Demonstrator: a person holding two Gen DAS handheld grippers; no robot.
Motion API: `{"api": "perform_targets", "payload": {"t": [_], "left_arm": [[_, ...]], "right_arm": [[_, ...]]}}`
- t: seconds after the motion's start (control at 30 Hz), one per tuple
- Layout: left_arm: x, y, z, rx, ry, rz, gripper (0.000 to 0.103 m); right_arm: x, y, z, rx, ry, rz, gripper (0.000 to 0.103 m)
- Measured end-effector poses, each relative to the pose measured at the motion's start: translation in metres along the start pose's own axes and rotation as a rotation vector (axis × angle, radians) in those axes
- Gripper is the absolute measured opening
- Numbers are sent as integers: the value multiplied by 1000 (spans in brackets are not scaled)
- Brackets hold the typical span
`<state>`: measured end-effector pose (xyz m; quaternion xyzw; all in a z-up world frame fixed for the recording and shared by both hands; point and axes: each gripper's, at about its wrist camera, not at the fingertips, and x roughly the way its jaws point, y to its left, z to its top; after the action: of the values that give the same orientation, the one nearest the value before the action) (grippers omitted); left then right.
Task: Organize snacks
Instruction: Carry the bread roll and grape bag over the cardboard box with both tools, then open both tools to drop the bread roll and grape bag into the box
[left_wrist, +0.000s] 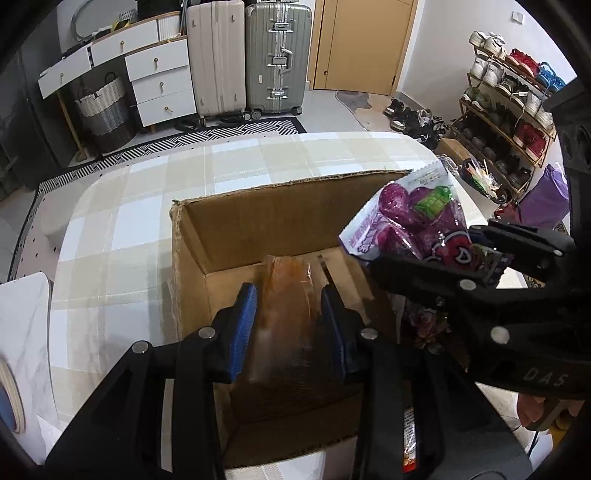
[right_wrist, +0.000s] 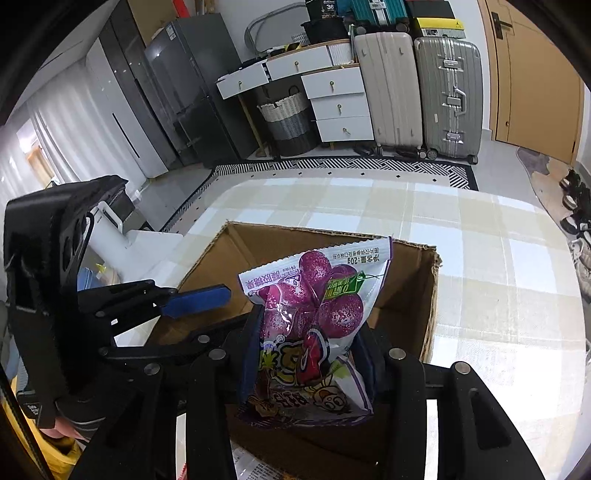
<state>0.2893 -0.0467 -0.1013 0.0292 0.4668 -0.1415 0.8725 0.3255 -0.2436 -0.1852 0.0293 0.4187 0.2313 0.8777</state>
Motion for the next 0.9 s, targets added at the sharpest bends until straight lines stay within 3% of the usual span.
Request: {"api": "perform_targets", "payload": {"t": [0.17, 0.3, 0.47, 0.53, 0.9], "left_arm": [[0, 3, -2, -3, 2, 14, 34], [-6, 4, -7, -19, 2, 45, 47], [-15, 3, -11, -25, -6, 38, 49], [-21, 1, -12, -19, -20, 48, 59], [-86, -17, -22, -31, -123, 80, 80]], "right_arm": [[2, 0, 2, 5, 3, -6, 45], [1, -2, 0, 7, 6, -5, 50], [-7, 2, 2, 7, -13, -4, 52], [-13, 4, 2, -1, -25, -1, 52], [-72, 18, -5, -18, -113, -3, 54]]}}
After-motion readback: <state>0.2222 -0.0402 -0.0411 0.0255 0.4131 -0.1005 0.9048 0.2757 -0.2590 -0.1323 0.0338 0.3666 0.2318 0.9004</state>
